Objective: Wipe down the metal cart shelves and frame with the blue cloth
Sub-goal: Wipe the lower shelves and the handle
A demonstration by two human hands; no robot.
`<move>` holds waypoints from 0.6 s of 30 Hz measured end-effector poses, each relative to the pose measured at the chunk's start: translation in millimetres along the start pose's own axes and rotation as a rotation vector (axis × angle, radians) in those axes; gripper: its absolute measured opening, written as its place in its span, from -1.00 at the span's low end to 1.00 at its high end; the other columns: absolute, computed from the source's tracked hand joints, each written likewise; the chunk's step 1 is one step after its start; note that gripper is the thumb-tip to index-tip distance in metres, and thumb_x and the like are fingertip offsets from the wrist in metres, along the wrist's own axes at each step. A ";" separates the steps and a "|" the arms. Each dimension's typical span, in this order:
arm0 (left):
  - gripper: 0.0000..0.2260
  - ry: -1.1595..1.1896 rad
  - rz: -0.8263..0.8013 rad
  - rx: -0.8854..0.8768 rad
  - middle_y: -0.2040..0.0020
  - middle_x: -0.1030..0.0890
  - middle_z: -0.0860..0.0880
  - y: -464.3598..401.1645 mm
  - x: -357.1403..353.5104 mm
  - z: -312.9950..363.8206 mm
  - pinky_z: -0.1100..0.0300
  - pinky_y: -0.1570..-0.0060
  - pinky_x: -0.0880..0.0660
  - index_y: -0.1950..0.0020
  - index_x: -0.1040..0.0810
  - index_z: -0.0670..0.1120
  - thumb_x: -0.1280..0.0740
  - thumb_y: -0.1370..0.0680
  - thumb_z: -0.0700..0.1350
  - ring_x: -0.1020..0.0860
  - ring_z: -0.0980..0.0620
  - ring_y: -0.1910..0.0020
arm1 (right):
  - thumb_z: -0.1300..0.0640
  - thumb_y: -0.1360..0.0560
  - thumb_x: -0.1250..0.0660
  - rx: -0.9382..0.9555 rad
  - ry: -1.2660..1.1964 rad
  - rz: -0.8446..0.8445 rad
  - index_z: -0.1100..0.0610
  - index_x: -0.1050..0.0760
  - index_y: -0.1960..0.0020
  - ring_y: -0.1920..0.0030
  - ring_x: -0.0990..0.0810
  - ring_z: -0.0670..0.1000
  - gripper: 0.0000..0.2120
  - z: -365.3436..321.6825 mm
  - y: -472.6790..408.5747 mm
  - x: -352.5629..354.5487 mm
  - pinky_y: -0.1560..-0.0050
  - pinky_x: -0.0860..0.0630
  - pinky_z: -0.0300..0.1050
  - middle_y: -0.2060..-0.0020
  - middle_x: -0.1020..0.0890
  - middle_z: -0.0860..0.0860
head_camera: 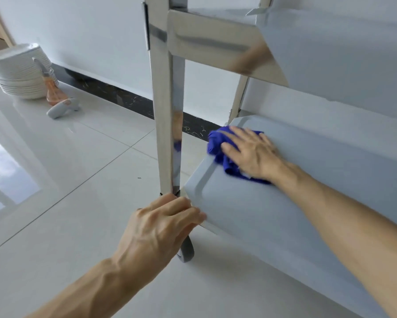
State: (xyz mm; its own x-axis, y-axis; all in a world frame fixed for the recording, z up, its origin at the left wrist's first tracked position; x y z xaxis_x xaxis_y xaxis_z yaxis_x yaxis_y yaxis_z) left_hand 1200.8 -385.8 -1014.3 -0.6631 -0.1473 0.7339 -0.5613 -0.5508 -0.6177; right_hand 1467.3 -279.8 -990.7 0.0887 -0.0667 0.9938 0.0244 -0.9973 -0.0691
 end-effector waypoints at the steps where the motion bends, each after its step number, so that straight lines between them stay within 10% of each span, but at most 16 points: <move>1: -0.84 -0.003 -0.015 0.009 0.19 -0.59 0.11 -1.6 1.5 1.0 0.08 0.40 -0.54 0.07 -0.64 0.01 -0.28 -0.63 -0.07 -0.57 0.00 0.23 | -0.15 -0.66 -0.02 -0.068 0.038 -0.016 -0.21 -0.15 -0.53 -0.56 -0.10 0.07 -0.56 12.3 -13.9 0.9 -0.51 -0.04 0.23 -0.59 -0.11 -0.08; 6: -0.90 -0.043 -0.093 0.085 0.25 -0.57 0.12 -8.1 7.3 6.4 0.08 0.48 -0.51 0.13 -0.63 0.05 -0.38 -0.56 -0.12 -0.54 0.00 0.26 | -0.17 -0.60 0.01 -0.247 0.015 -0.057 -0.23 -0.13 -0.53 -0.54 -0.06 0.23 -0.51 7.8 -39.2 -4.0 -0.45 0.03 0.39 -0.60 -0.08 -0.01; 14: -0.72 -0.103 -0.197 0.101 0.25 -0.48 0.13 -4.4 8.7 7.9 0.08 0.55 -0.41 0.16 -0.55 0.08 -0.57 -0.33 -0.21 -0.43 0.09 0.28 | -0.60 -0.41 0.22 0.216 -0.038 0.025 -0.43 0.08 -0.51 -0.60 -0.01 0.08 -0.30 -45.9 74.0 -10.1 -0.55 0.06 0.24 -0.61 -0.07 -0.15; 18: -0.77 -0.110 -0.166 0.049 0.23 -0.54 0.12 -5.9 11.2 5.9 0.09 0.62 -0.40 0.11 -0.61 0.09 -0.54 -0.36 -0.19 -0.49 0.04 0.28 | -0.56 -0.43 0.18 0.122 -0.053 0.037 -0.40 -0.01 -0.51 -0.58 -0.07 -0.01 -0.32 -27.9 35.0 -9.2 -0.55 0.00 0.17 -0.58 -0.14 -0.20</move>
State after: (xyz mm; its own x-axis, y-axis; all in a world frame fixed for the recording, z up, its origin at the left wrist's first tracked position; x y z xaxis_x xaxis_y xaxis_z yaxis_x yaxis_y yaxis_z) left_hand 1199.6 -389.0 -1000.8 -0.5041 -0.1386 0.8525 -0.6314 -0.6143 -0.4733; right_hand 1439.5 -314.9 -999.8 0.1438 -0.0987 0.9847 0.1406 -0.9829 -0.1190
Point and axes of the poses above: each hand's wrist, its own y-axis away from the middle knuckle, its own x-axis out of the back of the hand, z = x × y, the point moved 1 cm from there along -y, towards the middle knuckle
